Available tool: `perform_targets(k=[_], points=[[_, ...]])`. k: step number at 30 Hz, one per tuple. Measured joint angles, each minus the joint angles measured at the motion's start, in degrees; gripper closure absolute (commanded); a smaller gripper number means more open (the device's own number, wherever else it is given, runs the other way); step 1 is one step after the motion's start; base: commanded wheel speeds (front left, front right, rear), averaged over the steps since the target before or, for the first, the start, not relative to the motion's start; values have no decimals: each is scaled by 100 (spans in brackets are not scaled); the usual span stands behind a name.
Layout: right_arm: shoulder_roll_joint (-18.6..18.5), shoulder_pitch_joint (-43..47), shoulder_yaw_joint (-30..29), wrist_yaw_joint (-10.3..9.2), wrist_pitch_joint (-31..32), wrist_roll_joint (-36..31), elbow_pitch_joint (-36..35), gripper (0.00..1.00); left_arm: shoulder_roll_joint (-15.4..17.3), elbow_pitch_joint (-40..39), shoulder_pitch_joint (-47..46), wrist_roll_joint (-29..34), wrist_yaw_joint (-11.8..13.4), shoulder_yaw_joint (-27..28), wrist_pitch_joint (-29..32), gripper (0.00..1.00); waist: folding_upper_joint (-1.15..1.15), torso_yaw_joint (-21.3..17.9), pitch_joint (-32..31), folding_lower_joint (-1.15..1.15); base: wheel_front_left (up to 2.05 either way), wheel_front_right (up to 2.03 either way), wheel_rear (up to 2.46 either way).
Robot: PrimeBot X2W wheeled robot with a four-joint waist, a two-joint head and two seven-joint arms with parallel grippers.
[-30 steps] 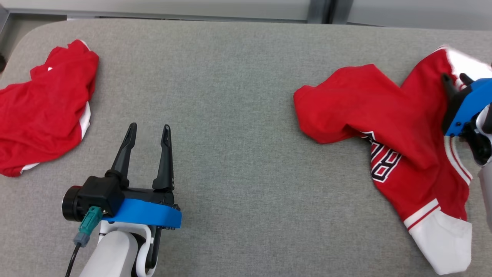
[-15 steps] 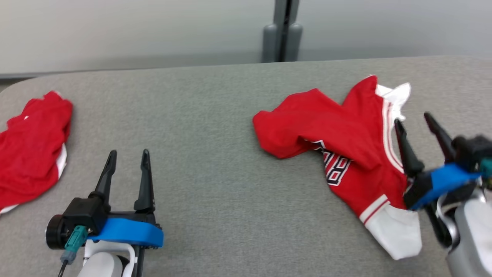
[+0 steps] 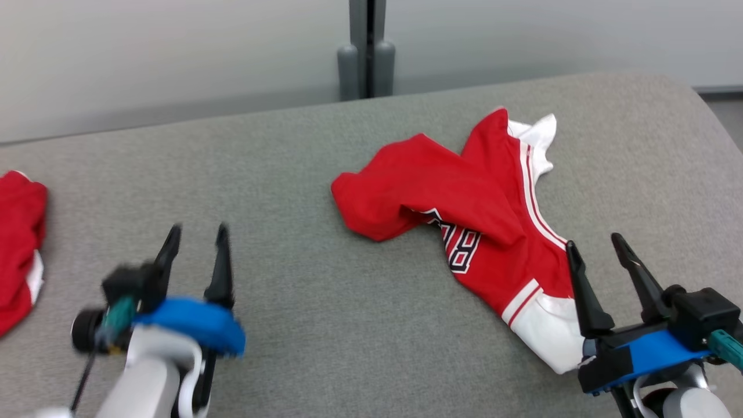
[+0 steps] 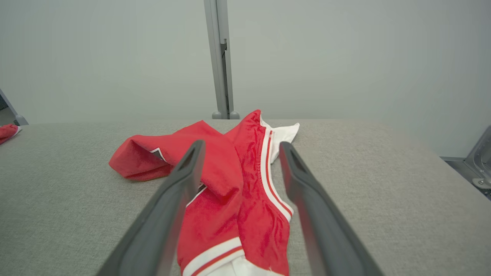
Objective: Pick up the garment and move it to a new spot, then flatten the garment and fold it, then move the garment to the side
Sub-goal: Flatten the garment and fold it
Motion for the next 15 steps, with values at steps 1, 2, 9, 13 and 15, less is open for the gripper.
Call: perform_targets(k=[1, 2, 9, 13, 15], points=[[23, -3, 31, 0, 33, -2, -78, 0, 8, 43, -233, -2, -54, -86, 268, 0, 0, -32, 69, 0, 0, 0, 0], [43, -16, 80, 0, 47, -13, -134, 0, -4, 89, -523, -25, -112, -149, 576, 0, 0, -69, 150, 0, 0, 0, 0], [175, -528, 799, 0, -23, 121, -116, 0, 433, 732, -2557, -413, -956, -453, 2847, 0, 0, -822, 952, 3, 0, 0, 0], [297, -755, 1184, 0, -276, 305, 183, 0, 1014, 889, -3244, -660, -1221, -506, 3883, 0, 0, -1421, 1333, 3, 0, 0, 0], [335, -837, 1347, 0, -424, 412, 339, 0, 1277, 893, -3453, -883, -1265, -530, 4359, 0, 0, -1692, 1499, 3, 0, 0, 0]])
